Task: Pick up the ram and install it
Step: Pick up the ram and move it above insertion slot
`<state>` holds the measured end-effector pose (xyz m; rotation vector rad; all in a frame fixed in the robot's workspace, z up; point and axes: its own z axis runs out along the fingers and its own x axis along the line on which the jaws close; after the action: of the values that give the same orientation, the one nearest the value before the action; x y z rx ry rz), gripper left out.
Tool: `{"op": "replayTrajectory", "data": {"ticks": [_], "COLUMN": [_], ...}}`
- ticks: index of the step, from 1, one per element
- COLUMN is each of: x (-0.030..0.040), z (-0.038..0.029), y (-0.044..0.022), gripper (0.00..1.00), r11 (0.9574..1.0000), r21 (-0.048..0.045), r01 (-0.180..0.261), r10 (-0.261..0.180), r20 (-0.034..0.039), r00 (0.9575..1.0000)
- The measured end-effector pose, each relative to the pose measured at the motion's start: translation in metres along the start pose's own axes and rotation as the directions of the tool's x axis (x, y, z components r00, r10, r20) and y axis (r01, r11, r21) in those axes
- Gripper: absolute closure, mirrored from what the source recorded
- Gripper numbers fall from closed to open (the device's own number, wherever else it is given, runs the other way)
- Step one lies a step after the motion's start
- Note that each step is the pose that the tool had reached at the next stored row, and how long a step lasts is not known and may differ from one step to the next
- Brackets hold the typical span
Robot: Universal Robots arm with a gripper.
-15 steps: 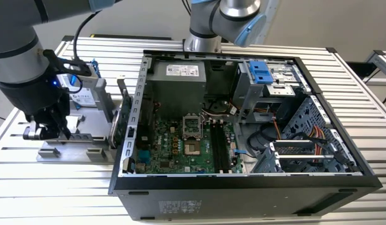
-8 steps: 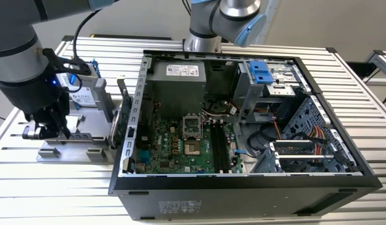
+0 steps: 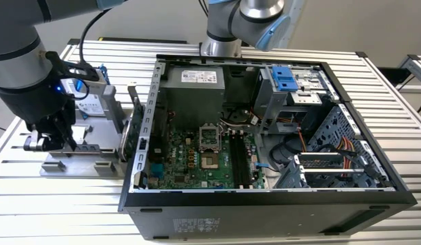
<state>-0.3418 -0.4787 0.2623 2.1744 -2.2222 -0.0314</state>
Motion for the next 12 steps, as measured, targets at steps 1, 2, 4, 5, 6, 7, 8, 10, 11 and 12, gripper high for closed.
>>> {"op": "replayTrajectory", "data": {"ticks": [1,2,4,5,6,7,8,10,11,12], "x": [0.0000,0.0000,0.0000,0.0000,0.0000,0.0000,0.0000,0.0000,0.0000,0.0000], "z": [-0.0002,-0.0004,-0.0009,-0.0011,-0.0014,-0.0016,-0.0018,-0.0022,-0.0024,-0.0026], "y": [0.0000,0.0000,0.0001,0.0001,0.0001,0.0001,0.0001,0.0001,0.0001,0.0001], "gripper": [1.00,1.00,1.00,1.00,1.00,1.00,1.00,1.00,1.00,1.00], "r11": [1.0000,1.0000,1.0000,1.0000,1.0000,1.0000,1.0000,1.0000,1.0000,1.0000], "r21": [0.0001,0.0000,0.0000,0.0000,0.0000,0.0000,0.0000,0.0000,0.0000,0.0000], "r01": [0.000,0.000,0.000,0.000,0.000,0.000,0.000,0.000,0.000,0.000], "r10": [0.000,0.000,0.000,0.000,0.000,0.000,0.000,0.000,0.000,0.000], "r20": [0.0000,0.0001,0.0001,0.0000,0.0000,0.0000,0.0000,0.0001,0.0001,0.0001], "r00": [1.0000,1.0000,1.0000,1.0000,1.0000,1.0000,1.0000,1.0000,1.0000,1.0000]}}
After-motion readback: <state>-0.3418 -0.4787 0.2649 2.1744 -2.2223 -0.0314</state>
